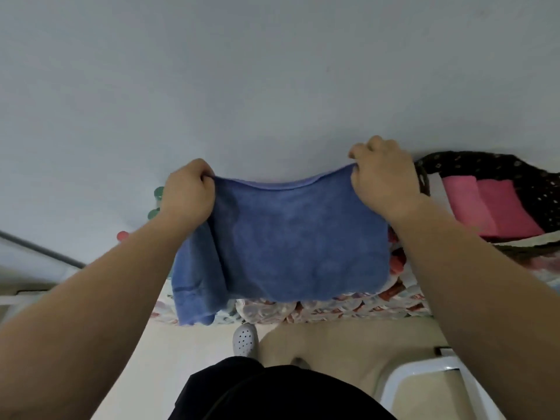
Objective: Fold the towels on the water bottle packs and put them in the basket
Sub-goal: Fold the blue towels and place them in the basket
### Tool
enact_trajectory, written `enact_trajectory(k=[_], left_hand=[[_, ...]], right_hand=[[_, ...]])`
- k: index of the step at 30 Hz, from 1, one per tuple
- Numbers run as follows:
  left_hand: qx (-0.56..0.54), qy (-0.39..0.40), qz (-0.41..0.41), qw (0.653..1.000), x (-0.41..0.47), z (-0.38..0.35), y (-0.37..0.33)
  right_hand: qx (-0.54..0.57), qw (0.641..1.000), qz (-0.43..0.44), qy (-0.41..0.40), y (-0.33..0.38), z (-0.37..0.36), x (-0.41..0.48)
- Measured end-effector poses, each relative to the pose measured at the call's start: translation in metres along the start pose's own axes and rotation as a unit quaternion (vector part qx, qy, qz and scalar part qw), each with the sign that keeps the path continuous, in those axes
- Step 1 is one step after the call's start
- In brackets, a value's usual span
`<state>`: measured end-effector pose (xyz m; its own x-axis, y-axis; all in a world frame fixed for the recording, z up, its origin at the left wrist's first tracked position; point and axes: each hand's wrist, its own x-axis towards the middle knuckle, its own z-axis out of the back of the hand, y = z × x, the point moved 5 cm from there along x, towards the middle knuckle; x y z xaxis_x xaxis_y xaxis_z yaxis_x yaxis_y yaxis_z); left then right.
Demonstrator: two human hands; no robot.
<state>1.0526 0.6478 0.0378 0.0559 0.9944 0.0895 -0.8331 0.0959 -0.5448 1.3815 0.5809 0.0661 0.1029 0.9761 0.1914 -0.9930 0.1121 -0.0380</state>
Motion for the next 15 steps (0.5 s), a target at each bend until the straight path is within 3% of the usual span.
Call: enact_trajectory(k=[4,7,9,11,15], left_hand=[[0.11,0.081,0.012,0.991,0.021,-0.043,0.015],[0.116,0.058,-0.093,0.987,-0.018,-0.066,0.0],[0.118,0.122,-0.157,0.973,-0.059,-0.09,-0.009],[0.16,0.204,-0.154,0.953,-0.087,-0.114,-0.001],[0.185,0.233,-0.163,0.941,-0.083,-0.132,0.008]], right_hand=[[0.029,0.996,-0.032,0.074,0.041,-0.054,-0.027],[0.073,0.977,-0.069,0.185,0.069,-0.103,-0.069],[0.075,0.972,-0.111,0.195,0.071,-0.121,-0.088],[0.049,0.97,-0.129,0.201,0.067,-0.131,-0.096],[0.033,0.969,-0.143,0.201,0.064,-0.131,-0.091]])
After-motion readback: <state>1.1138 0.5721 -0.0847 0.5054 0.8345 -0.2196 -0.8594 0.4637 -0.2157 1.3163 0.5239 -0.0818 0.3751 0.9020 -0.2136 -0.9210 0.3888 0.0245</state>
